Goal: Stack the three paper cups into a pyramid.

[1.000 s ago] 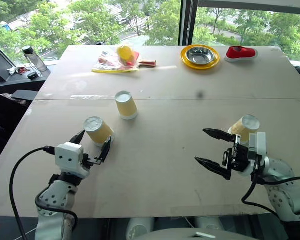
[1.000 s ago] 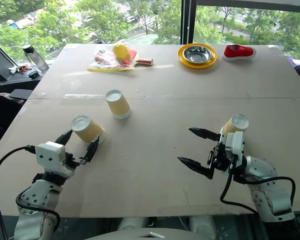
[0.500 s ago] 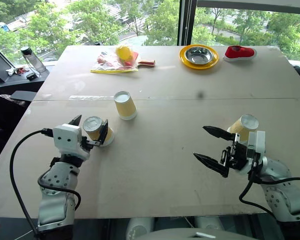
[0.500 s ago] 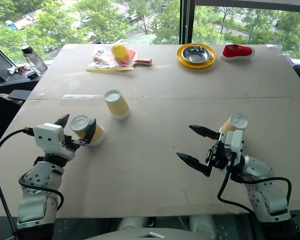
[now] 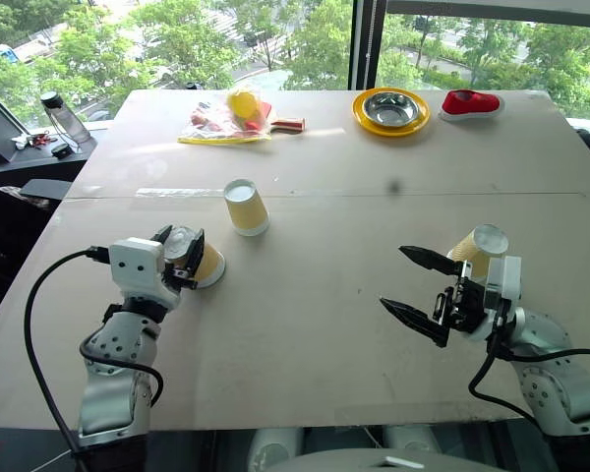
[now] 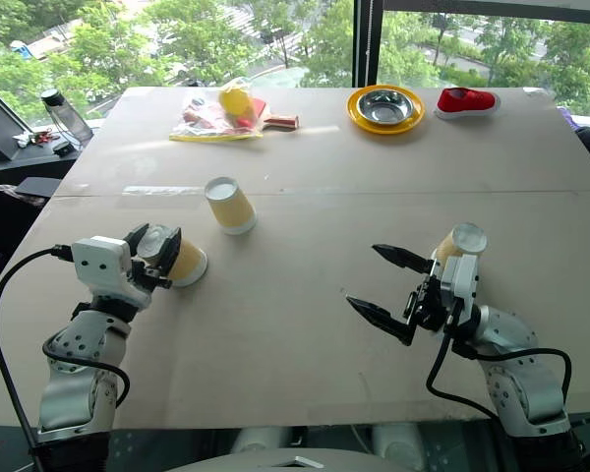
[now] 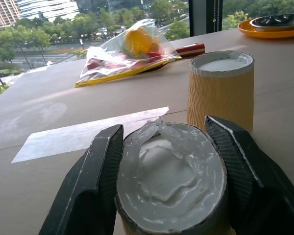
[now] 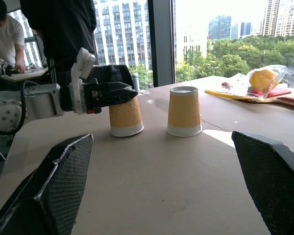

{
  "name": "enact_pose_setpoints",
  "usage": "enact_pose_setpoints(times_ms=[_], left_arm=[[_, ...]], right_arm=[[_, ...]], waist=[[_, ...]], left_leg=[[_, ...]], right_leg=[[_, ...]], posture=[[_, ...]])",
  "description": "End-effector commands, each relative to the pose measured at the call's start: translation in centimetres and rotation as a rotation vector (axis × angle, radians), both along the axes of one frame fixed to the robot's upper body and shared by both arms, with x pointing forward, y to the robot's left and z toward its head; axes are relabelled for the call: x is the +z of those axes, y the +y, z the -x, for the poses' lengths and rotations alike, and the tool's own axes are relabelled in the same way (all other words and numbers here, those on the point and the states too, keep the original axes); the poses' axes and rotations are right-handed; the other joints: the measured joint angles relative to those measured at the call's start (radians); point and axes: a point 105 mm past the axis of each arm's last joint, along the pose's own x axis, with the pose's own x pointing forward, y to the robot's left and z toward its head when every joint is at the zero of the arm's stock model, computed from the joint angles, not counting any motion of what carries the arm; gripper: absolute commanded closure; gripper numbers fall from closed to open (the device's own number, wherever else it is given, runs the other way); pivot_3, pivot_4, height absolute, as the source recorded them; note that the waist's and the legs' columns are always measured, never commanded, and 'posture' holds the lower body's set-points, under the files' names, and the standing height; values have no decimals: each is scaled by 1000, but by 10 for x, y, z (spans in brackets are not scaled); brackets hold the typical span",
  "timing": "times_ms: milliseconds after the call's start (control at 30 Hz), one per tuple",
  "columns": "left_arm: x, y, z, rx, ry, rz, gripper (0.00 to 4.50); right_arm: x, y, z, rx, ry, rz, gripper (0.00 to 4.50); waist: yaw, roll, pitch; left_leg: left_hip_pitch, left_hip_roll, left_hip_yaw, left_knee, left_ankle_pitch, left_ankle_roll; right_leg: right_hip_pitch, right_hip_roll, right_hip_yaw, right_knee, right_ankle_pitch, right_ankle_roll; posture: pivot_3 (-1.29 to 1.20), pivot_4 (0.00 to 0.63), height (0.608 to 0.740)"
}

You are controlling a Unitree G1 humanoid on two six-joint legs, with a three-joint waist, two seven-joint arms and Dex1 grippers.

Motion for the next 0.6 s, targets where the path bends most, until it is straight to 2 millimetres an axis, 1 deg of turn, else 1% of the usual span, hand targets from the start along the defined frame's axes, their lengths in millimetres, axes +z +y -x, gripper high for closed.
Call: enact_pose_setpoints(times_ms=[33,100,200,267,400,533,600], left_arm=[[7,1,1,-9,-16,-2,2208],[13,-2,2,-35,-30,-4,2208],[20,-11,4,-106,-40,-13,2208],[26,-22,5,-183,-45,-13,2208],[40,-59,2,-388,-65,-39,2208],[53,-105,-10,-586,-94,-70,2208],[57,-121,-15,-654,-98,-72,2208]], right_arm=[[15,0,3,4,-66,-13,0],[16,-1,3,-2,-68,-14,0],[17,-4,3,-20,-70,-15,0],[18,-6,3,-34,-70,-15,0],[21,-10,6,-88,-71,-23,0],[22,-14,10,-155,-76,-31,0],[22,-14,12,-180,-77,-31,0]], waist=[[0,0,0],[0,0,0],[0,0,0],[0,0,0],[5,0,0],[8,0,0],[11,0,0]], left_leg=[[0,0,0,0,0,0],[0,0,0,0,0,0],[0,0,0,0,0,0],[0,0,0,0,0,0],[-1,0,0,0,0,0],[-1,-1,0,1,0,0],[-2,-2,-1,1,0,0]], right_leg=[[0,0,0,0,0,0],[0,0,0,0,0,0],[0,0,0,0,0,0],[0,0,0,0,0,0],[0,0,0,0,0,0],[0,0,0,0,0,0],[0,0,-1,0,0,0]], posture=[[0,150,740],[0,150,740],[0,150,740],[0,150,740],[0,150,740],[0,150,740],[0,150,740]])
